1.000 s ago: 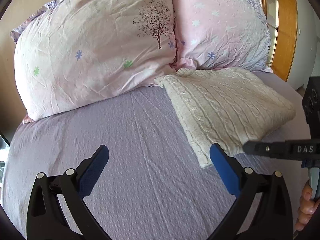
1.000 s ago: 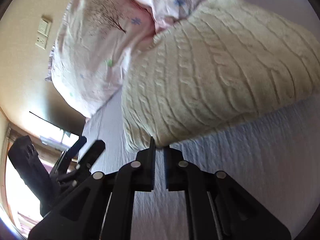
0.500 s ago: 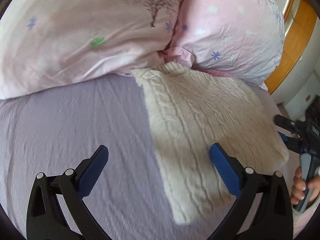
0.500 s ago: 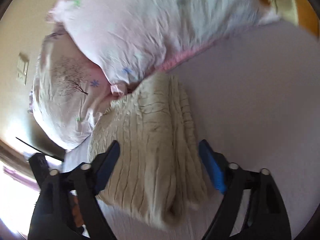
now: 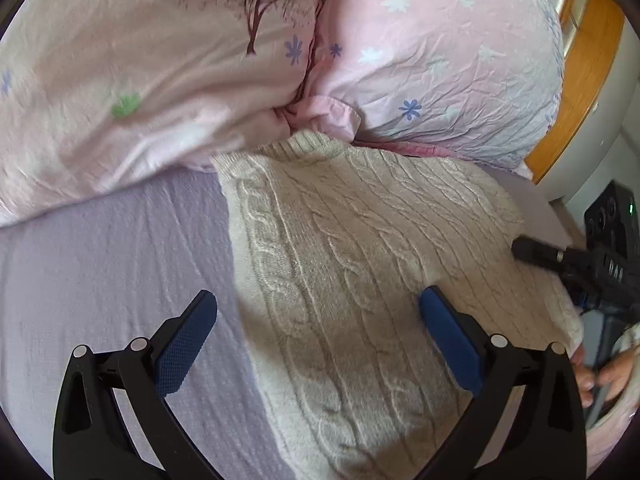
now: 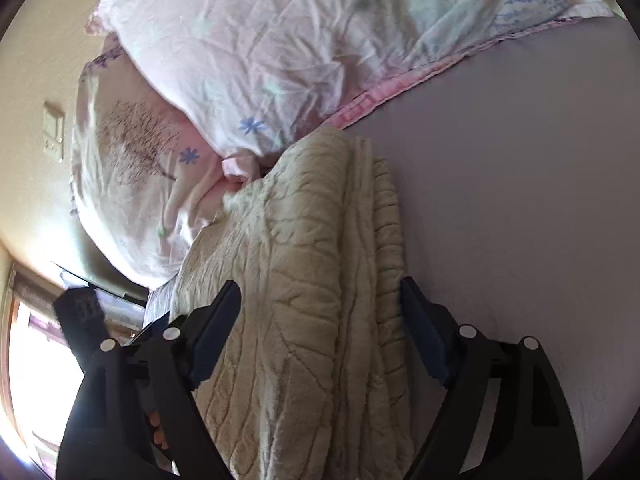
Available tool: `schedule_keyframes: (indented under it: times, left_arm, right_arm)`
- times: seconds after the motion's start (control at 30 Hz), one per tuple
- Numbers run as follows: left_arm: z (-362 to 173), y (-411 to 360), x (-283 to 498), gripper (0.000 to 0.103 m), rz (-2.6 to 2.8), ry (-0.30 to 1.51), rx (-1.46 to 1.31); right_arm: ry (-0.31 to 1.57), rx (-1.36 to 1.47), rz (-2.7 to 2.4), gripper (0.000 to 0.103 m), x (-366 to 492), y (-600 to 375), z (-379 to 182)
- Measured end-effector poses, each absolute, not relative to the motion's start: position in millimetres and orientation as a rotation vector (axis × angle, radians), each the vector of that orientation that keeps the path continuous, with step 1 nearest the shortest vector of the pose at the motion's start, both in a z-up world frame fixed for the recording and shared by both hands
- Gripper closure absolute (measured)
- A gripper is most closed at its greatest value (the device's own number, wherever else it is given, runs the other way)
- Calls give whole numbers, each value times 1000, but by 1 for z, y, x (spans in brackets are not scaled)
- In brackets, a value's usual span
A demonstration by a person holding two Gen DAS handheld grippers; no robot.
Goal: Fold small clothes
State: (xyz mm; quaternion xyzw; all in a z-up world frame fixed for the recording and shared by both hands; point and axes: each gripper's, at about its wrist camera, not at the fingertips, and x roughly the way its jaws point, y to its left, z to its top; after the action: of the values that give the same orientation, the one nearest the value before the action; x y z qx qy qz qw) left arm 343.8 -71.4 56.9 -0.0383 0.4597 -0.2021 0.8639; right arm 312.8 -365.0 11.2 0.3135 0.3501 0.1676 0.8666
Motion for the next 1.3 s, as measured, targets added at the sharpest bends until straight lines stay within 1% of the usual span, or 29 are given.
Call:
schedule_keyframes:
  times: [0.03, 0.07, 0.1, 0.13, 0.17, 0.2, 0.23, 0.27, 0.3, 0.33, 0.43, 0.5, 0.57, 0.6, 0.63, 0.67, 0.7, 0.73, 0.77, 0.8, 0.83, 0.87, 0.9, 0.97, 1.03, 1.1, 1.2, 1.27, 1.3]
  left_arm:
    - [53, -70, 348, 1, -437, 987, -116]
    - [48, -68, 352, 1, -453, 1013, -155]
    - [44, -65, 355, 1, -471, 1023, -201]
    - [44, -65, 354, 1, -480, 1015, -197]
    - [44, -67, 354, 7, -484, 1008, -179]
    - [45, -69, 352, 23, -527, 1007, -190]
    - [47, -68, 350, 35, -522, 1003, -198]
    - [51, -65, 348, 42, -515, 996, -200]
    - [58, -62, 345, 56, -513, 982, -190]
    - [64, -57, 342, 63, -509, 974, -180]
    - [83, -35, 326, 66, -480, 944, -125]
    - [99, -10, 305, 66, -415, 879, -38]
    - [106, 15, 293, 65, -375, 858, -5]
    - [105, 32, 288, 63, -349, 861, 5]
    - [101, 42, 288, 59, -326, 872, 14]
    - [94, 51, 290, 55, -297, 893, 28]
    - [83, 57, 294, 45, -256, 931, 51]
    - [77, 62, 294, 38, -236, 937, 59]
    - [80, 66, 290, 34, -216, 904, 66]
    - [87, 66, 282, 29, -162, 859, 103]
    - [98, 63, 270, 27, -77, 791, 167]
    - [104, 60, 263, 25, -32, 753, 203]
    - [111, 55, 253, 19, 19, 705, 244]
    - [119, 46, 237, 15, 32, 666, 257]
    - [122, 34, 226, 12, 2, 662, 244]
    - [121, 20, 221, 12, -54, 671, 221]
    - [111, 6, 221, 11, -113, 699, 189]
    - [94, -5, 230, 10, -138, 767, 178]
    - [76, -9, 242, 8, -141, 843, 183]
  right_arm:
    - [742, 641, 353, 29, 313, -363, 11]
    - [745, 626, 337, 42, 313, -362, 10]
    - [760, 652, 381, 65, 314, -362, 7]
    - [761, 692, 411, 67, 314, -363, 2]
    - [749, 723, 424, 69, 313, -366, -1]
    - [743, 736, 427, 71, 313, -367, -3]
    - [736, 756, 427, 72, 310, -367, -3]
    - [730, 758, 425, 73, 309, -365, -1]
    - [708, 763, 441, 75, 304, -362, 4]
    - [691, 771, 467, 75, 301, -360, 8]
    - [666, 736, 574, 77, 294, -329, 27]
    - [688, 672, 629, 77, 295, -294, 34]
    - [714, 632, 664, 77, 298, -266, 34]
    - [740, 595, 665, 77, 302, -248, 30]
    - [776, 555, 644, 77, 308, -232, 24]
    - [801, 530, 621, 75, 311, -222, 19]
    - [825, 482, 559, 66, 313, -211, 14]
    - [816, 464, 543, 64, 311, -209, 15]
    - [806, 446, 509, 60, 305, -211, 21]
    - [793, 436, 471, 51, 298, -214, 28]
    - [755, 426, 421, 49, 287, -222, 38]
    - [725, 424, 404, 42, 280, -226, 45]
    - [670, 439, 409, 33, 265, -233, 58]
    - [616, 475, 484, 25, 247, -238, 72]
    - [620, 493, 575, 24, 238, -229, 79]
    - [664, 508, 634, 23, 242, -213, 79]
    - [765, 583, 665, 22, 257, -201, 58]
    - [843, 618, 611, 22, 268, -197, 36]
    - [826, 643, 625, 21, 271, -199, 29]
